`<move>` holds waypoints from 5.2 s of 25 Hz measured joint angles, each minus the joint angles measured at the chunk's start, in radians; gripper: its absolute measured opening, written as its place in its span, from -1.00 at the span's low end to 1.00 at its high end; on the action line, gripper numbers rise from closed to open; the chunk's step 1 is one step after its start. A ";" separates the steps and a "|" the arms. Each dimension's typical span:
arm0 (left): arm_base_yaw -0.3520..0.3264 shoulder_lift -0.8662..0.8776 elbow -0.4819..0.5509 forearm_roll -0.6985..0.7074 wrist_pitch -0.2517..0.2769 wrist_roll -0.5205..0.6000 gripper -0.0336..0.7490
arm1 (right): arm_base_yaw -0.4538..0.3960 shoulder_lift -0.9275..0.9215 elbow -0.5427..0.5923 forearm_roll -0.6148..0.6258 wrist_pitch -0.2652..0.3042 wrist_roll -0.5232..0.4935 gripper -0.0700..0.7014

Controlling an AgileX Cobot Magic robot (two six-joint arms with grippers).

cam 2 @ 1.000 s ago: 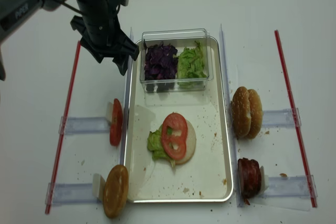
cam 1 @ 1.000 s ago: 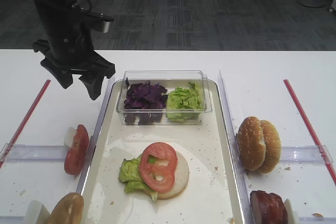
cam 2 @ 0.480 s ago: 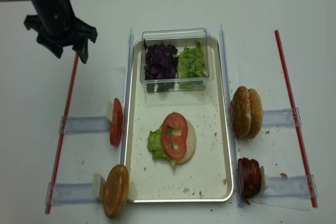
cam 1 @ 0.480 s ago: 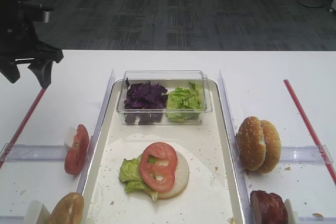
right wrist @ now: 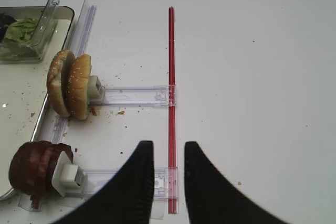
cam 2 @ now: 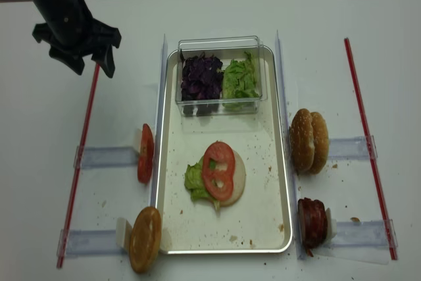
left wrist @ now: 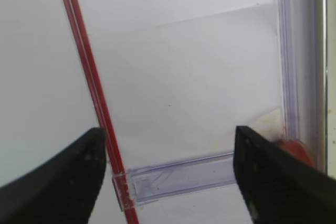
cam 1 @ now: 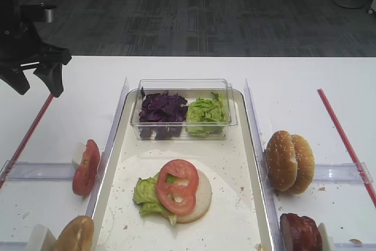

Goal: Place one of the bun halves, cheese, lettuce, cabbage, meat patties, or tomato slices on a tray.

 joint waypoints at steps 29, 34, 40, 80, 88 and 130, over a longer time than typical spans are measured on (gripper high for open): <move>0.000 -0.433 0.382 0.015 0.002 -0.019 0.29 | 0.000 0.000 0.000 0.000 0.000 0.000 -0.32; 0.000 -0.608 0.505 0.021 0.005 -0.025 0.29 | 0.000 0.000 0.000 0.000 0.000 -0.005 -0.32; 0.000 -0.835 0.664 0.023 0.011 -0.031 0.29 | 0.000 0.000 0.000 0.000 0.000 0.000 -0.32; 0.000 -1.963 1.114 0.008 -0.034 -0.064 0.29 | 0.000 0.000 0.000 0.000 0.000 -0.005 -0.32; 0.002 -1.967 1.116 0.062 -0.032 -0.135 0.29 | 0.000 0.000 0.000 0.000 0.000 -0.005 -0.32; 0.002 -1.967 1.116 0.078 -0.032 -0.152 0.29 | 0.000 0.000 0.000 0.000 0.000 -0.005 -0.32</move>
